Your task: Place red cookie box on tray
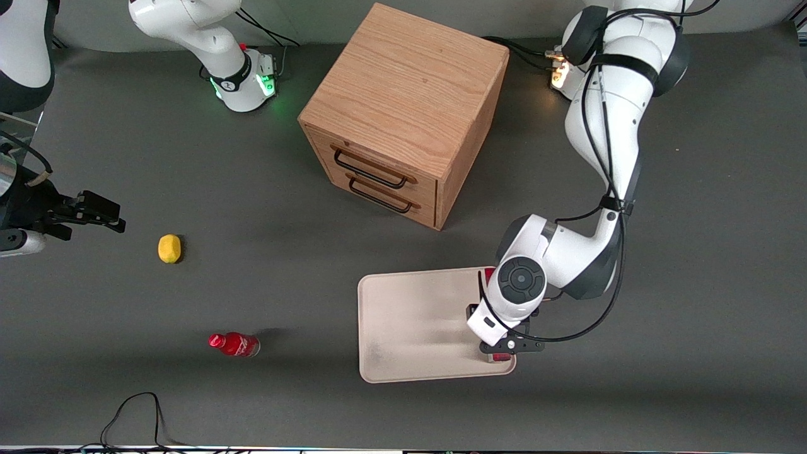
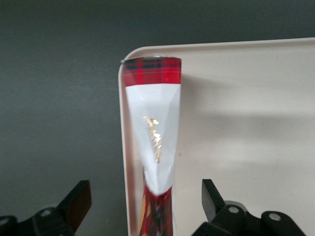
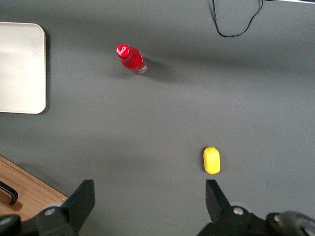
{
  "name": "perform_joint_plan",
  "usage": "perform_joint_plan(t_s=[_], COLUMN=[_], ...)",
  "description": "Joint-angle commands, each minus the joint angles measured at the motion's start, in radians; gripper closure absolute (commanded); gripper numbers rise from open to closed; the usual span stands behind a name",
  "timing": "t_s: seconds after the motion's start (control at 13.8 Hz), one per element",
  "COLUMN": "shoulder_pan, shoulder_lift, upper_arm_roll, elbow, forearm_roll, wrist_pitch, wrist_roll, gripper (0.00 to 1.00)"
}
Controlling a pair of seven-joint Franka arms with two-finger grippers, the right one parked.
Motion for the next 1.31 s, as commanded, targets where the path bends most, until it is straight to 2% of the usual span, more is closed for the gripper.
perform_joint_plan(t_s=[0.0,0.15,0.44,0.58,0.94,1.23], shoulder_pan=[0.002,0.002,0.005,0.014,0.028,0.149], shoulder_lift=[-0.148,-0.258,-0.522,-0.599,-0.658,-0.723], upper_arm_roll=[-0.003,-0.008,-0.008,-0.009,-0.003,-0.005], elbow=[-0.038,-0.073,-0.242,-0.254,-0.256,-0.363], forearm_roll=[0.005,0.002,-0.050,-0.080,-0.093,-0.112], wrist_pitch=[-0.140,-0.212,-0.247,-0.286,-0.323,-0.293], wrist_roll=[-0.016,-0.013,-0.010,-0.009,0.005,0.126], gripper=[0.00,0.00,0.00,0.00,0.00,0.00])
